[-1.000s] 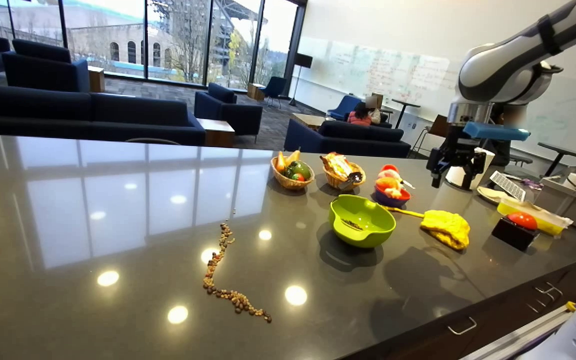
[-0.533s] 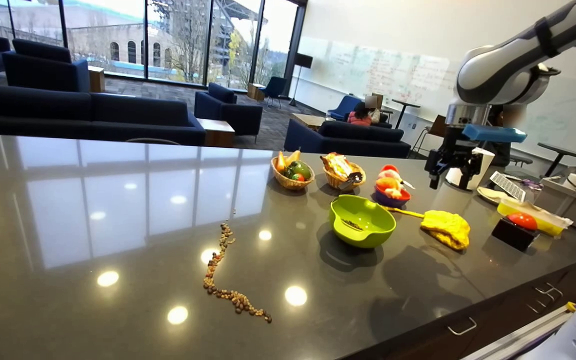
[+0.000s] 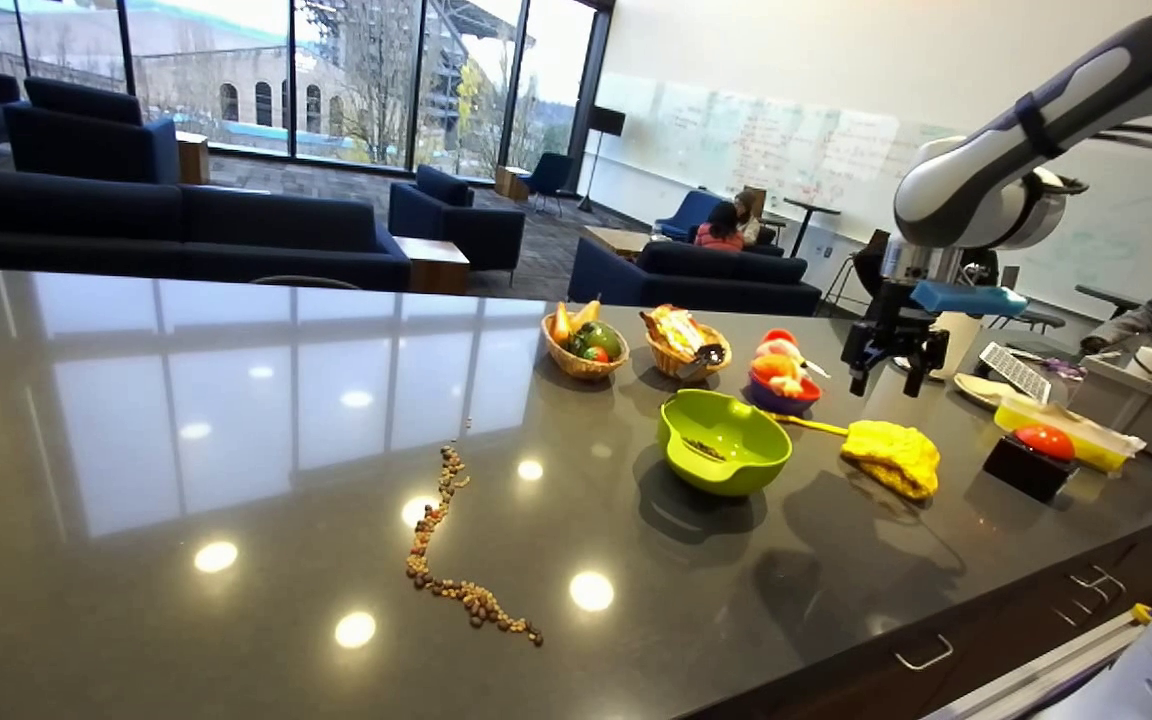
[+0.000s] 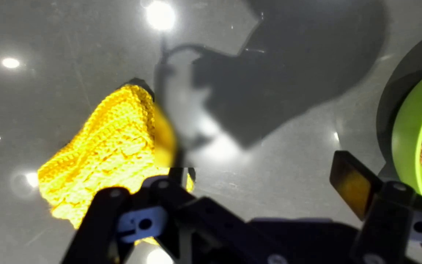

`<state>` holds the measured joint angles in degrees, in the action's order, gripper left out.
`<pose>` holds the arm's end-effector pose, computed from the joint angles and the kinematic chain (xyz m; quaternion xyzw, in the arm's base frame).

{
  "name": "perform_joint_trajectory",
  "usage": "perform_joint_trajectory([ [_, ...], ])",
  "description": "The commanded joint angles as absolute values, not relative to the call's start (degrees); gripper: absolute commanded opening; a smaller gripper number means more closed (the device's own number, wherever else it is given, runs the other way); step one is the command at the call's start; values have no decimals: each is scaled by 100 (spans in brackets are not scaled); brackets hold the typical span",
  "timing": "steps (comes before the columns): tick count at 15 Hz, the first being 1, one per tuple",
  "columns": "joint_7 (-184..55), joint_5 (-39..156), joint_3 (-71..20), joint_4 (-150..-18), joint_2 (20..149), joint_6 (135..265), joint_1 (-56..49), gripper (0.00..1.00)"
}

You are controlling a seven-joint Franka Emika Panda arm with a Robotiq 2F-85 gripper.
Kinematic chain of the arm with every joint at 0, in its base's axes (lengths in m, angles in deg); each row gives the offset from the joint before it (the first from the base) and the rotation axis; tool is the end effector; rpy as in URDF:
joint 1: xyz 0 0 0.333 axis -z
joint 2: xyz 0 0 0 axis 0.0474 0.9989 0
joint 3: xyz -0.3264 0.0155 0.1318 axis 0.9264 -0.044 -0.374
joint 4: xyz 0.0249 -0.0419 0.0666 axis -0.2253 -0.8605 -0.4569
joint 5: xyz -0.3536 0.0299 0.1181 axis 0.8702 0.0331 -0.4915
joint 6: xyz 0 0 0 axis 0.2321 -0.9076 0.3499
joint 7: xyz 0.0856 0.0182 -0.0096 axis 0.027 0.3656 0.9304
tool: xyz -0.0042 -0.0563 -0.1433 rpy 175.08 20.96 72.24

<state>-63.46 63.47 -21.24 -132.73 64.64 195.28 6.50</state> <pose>0.4112 -0.1382 0.3093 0.9879 -0.1318 -0.0730 0.0380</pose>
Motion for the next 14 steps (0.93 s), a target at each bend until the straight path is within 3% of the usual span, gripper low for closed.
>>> perform_joint_trajectory([
  [1, -6197, 6472, -1992, -12913, 6975, 19702, 748, 100],
  [14, -5713, 6447, -1684, -12105, 8267, 19947, 1010, 100],
])
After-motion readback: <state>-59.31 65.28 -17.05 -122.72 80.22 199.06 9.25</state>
